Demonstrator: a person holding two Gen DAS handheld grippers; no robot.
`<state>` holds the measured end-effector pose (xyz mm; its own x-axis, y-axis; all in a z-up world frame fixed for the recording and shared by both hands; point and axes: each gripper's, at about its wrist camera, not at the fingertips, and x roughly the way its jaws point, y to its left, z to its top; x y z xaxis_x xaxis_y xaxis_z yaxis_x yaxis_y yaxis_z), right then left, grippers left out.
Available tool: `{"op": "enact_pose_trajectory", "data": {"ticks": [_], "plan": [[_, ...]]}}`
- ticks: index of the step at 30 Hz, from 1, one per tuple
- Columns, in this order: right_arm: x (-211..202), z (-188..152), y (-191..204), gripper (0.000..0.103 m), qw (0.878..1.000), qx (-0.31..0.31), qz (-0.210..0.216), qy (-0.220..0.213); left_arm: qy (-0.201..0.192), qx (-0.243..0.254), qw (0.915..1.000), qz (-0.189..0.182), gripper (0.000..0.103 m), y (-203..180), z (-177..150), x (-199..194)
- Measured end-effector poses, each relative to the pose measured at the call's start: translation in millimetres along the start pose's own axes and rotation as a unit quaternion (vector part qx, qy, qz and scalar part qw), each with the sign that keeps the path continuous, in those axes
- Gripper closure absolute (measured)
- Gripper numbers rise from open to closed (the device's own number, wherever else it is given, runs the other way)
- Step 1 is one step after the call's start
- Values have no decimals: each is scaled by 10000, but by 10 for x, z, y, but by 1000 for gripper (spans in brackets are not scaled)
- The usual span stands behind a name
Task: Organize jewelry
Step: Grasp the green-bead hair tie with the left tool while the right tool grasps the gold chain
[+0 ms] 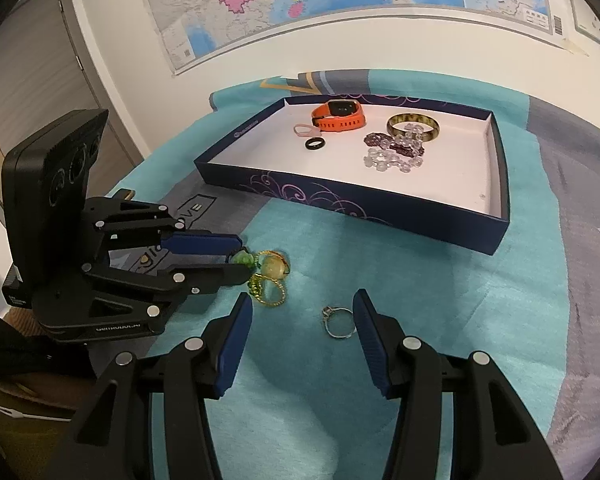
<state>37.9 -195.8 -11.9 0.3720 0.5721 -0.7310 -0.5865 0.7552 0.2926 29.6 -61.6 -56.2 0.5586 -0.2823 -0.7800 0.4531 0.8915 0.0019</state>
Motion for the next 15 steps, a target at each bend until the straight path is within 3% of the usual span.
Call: {"op": "enact_pose_trajectory", "data": {"ticks": [7,15], "plan": [[84,42,151,53,9998,-180,96,70,-36,-245,9997,-18,79,59,-59,-72],[258,110,287,55,9988,-398,-113,245,-103,-556,9984,-31,79,174,-103,-139]]}}
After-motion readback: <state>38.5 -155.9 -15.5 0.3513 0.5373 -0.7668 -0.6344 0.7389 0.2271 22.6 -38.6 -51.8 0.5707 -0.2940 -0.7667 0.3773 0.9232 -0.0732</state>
